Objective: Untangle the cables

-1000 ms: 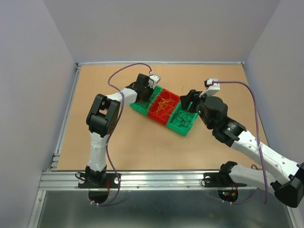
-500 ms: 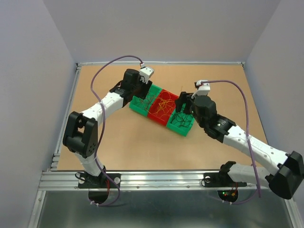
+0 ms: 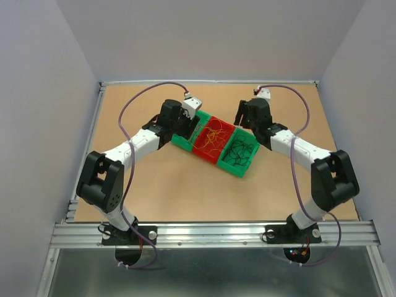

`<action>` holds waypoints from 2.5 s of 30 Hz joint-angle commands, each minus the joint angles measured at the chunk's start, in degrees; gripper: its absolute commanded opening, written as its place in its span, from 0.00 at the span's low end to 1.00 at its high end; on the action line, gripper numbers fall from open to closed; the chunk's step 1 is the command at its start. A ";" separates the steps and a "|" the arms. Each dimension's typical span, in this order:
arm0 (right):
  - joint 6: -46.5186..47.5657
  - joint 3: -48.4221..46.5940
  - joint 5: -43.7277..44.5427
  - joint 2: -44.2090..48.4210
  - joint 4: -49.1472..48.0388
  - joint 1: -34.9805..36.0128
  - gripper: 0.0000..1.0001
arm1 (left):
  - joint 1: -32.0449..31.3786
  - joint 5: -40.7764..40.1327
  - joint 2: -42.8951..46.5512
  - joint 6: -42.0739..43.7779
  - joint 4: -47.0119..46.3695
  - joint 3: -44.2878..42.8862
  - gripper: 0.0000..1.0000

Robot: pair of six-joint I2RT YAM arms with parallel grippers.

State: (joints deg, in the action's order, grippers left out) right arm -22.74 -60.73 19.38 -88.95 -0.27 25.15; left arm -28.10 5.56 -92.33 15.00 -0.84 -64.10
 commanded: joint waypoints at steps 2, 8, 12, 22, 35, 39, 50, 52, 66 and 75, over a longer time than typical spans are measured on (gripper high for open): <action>1.12 -7.38 -6.27 -6.58 -7.81 -0.27 0.65 | -0.73 1.99 2.16 1.96 -5.13 0.73 0.70; 1.30 -9.85 -10.85 -11.60 -9.13 -0.27 0.45 | -0.91 2.87 -1.88 2.05 -5.84 -0.50 0.68; 2.17 -9.32 -14.09 -11.78 -9.31 -0.27 0.14 | -0.82 2.79 -4.51 2.13 -5.93 -1.38 0.66; 7.88 -9.14 -27.20 -9.48 0.07 3.85 0.01 | -0.91 1.20 -5.75 2.40 -6.19 -1.82 0.65; 14.04 -30.84 -12.96 -32.42 28.30 12.03 0.01 | -0.82 -0.38 -6.54 2.48 -6.10 -2.09 0.64; 13.43 -32.61 -10.77 -33.14 29.89 12.03 0.04 | -0.73 -0.99 -6.98 2.22 -6.01 -2.26 0.64; 8.51 -18.46 -11.73 -14.07 14.07 12.03 0.12 | 2.95 -1.00 -7.68 0.03 -5.84 -3.23 0.65; 7.54 -18.28 -11.20 -13.71 13.98 12.03 0.10 | 4.27 1.45 -8.12 -0.59 -5.49 -3.93 0.65; 3.23 -35.51 -1.89 -35.34 30.95 12.12 0.10 | 7.35 6.65 -6.02 -2.35 -7.77 -2.35 0.65; 4.81 1.05 -3.89 0.75 -8.30 12.21 0.57 | 8.41 7.97 0.91 -2.96 -14.18 3.70 0.69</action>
State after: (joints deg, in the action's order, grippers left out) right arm -18.81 -73.60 15.46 -105.73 12.05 37.60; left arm -21.12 13.19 -98.39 12.53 -8.93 -63.11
